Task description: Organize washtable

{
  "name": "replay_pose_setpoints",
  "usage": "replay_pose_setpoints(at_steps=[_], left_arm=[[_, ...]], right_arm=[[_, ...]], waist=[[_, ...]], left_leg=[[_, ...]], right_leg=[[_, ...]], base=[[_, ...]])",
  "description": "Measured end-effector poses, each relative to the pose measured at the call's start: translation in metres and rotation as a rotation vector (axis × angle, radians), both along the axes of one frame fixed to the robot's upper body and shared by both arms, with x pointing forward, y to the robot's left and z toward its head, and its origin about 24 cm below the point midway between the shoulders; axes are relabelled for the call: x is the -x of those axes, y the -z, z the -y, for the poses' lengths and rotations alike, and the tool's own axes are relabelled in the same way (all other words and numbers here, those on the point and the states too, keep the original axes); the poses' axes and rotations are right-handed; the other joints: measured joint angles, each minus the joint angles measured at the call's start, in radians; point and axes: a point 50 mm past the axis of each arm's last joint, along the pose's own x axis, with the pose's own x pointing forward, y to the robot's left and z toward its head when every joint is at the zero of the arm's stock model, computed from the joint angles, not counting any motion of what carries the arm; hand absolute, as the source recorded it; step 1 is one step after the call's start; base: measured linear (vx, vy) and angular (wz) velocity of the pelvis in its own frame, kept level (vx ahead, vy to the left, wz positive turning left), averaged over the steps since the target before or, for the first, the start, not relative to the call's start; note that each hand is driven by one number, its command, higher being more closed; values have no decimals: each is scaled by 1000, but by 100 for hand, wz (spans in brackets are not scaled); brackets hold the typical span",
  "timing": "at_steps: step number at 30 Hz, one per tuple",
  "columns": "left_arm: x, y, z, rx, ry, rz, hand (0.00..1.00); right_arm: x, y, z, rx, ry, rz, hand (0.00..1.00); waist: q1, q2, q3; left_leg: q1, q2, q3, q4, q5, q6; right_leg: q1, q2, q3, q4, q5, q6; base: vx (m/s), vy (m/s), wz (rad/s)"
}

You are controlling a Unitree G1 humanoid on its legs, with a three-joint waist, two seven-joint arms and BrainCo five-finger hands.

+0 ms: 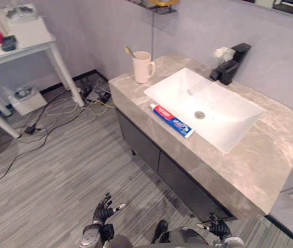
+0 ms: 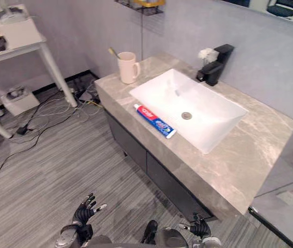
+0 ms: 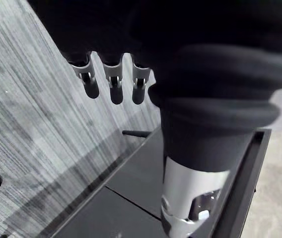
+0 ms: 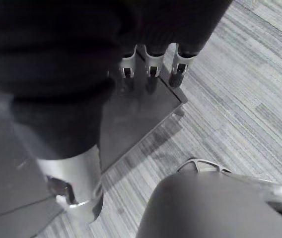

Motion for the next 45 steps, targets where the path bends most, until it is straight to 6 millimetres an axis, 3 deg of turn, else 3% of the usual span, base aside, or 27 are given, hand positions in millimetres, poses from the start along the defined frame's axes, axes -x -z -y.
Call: replay_pose_setpoints(at_steps=[1,4,8,11,13,15,17,18,19,20,21,22,23,25,27,28,31,33,35,37,39,45], left_arm=[[3,1,0,2,-8,-5,0],[7,2,9,28,-24,-1,0],[4,-1,13,39,-31,25,0],[-2,-6,11,26,-21,60,0],[-2,-6,8,16,-17,59,0],[1,-5,4,3,-19,48,0],[2,-4,2,-9,-30,37,0],[2,-4,2,-11,-28,38,0],[0,-5,2,-11,-26,46,0],[-1,-5,1,-14,-28,45,0],[-1,-4,-8,-34,-34,35,0],[0,-3,-12,-44,-38,25,0],[-1,-2,-18,-58,-45,16,0],[-2,-1,-15,-49,-39,14,0],[-3,0,-6,-22,-38,16,0],[-3,1,-1,-6,-42,16,0],[3,3,-3,-12,-45,-1,0],[12,6,-4,-13,-53,-26,0],[21,8,-6,-16,-68,-53,0],[27,12,-5,-9,-69,-79,0],[36,15,-7,-13,-73,-115,0],[46,20,-7,-14,-67,-160,0]], right_arm=[[0,0,0,0,0,1,0],[2,-2,1,9,2,9,0],[1,-7,-3,7,-4,51,0],[8,-7,-11,-14,8,55,0],[14,-4,-16,-31,15,33,0],[9,-2,-20,-42,-11,30,0],[3,-2,-17,-33,-23,34,0],[-2,-4,-15,-24,-31,45,0],[-7,-6,-13,-18,-38,58,0],[-15,-7,-15,-16,-59,70,0],[-20,-6,-21,-26,-83,70,0],[-21,-5,-24,-31,-93,65,0],[-20,-4,-26,-33,-102,59,0],[-21,-5,-19,-16,-95,60,0],[-18,-4,-12,-2,-74,43,0],[-13,-3,-5,15,-60,24,0],[-6,-1,-2,23,-58,0,0],[-5,-1,-1,23,-53,-9,0],[-5,-1,-1,28,-45,-8,0],[-4,-2,3,39,-21,-6,0],[1,0,4,33,-5,-21,0],[13,4,5,32,8,-56,0]], waist=[[3,-5,2],[23,19,2],[38,39,-10],[42,22,-15],[43,-9,-34],[44,-28,-43],[33,-26,-44],[20,-1,-41],[16,9,-38],[7,14,-36],[8,11,-34],[9,5,-33],[11,-8,-28],[19,7,-17],[17,24,-8],[20,45,-4],[36,44,-4],[52,39,-3],[51,31,1],[44,58,-10],[45,32,-27],[45,26,-31]], left_leg=[[1,-8,-33,-29,1,0],[7,-13,-105,-128,3,-2],[46,-19,-72,-139,18,-25],[58,-31,-42,-86,3,0],[94,-67,-3,-85,0,30],[146,-99,74,-95,-11,68],[189,-127,101,-116,-9,71],[216,-133,103,-138,-8,72],[232,-134,103,-155,-7,77],[257,-137,114,-183,-8,79],[271,-136,127,-196,-8,79],[273,-137,129,-195,-8,79],[277,-144,124,-179,-11,75],[251,-126,110,-102,-16,74],[233,-107,64,-76,-38,74],[216,-74,60,-40,-15,51],[151,-49,62,139,9,15],[95,-49,40,213,-30,53],[60,-48,-6,120,-44,65],[41,-45,-52,-85,42,41],[87,-92,-26,-170,89,58],[178,-154,-10,-250,108,85]], right_leg=[[4,0,21,0,2,3],[20,-1,123,-5,18,31],[24,3,212,-6,17,68],[9,-15,252,54,-13,112],[-51,-57,284,212,-90,139],[-128,-123,218,386,-128,145],[-158,-186,92,473,-120,132],[-161,-214,23,510,-105,109],[-167,-220,-15,529,-115,100],[-172,-229,-91,525,-155,106],[-177,-221,-166,471,-156,93],[-177,-206,-190,417,-143,80],[-168,-176,-189,324,-96,31],[-120,-146,-185,265,-65,15],[-62,-123,-183,188,-51,37],[-14,-93,-180,134,-42,58],[41,-71,-154,40,-20,73],[55,-74,-95,2,-3,70],[59,-86,-66,-6,11,91],[60,-91,-51,-8,30,124],[76,-112,-5,-61,63,164],[143,-146,7,-133,107,187]], base=[[107,106,-109],[99,160,-95],[133,254,-101],[163,278,-60],[173,249,-63],[221,194,-75],[243,166,-66],[262,180,-51],[229,139,-47],[234,79,-51],[202,22,-51],[225,-30,-46],[266,-29,-43],[230,-10,-30],[86,-35,-4],[63,-10,-5],[61,28,-22],[72,73,-56],[61,104,-51],[60,165,-46],[107,198,-28],[80,139,-3]])
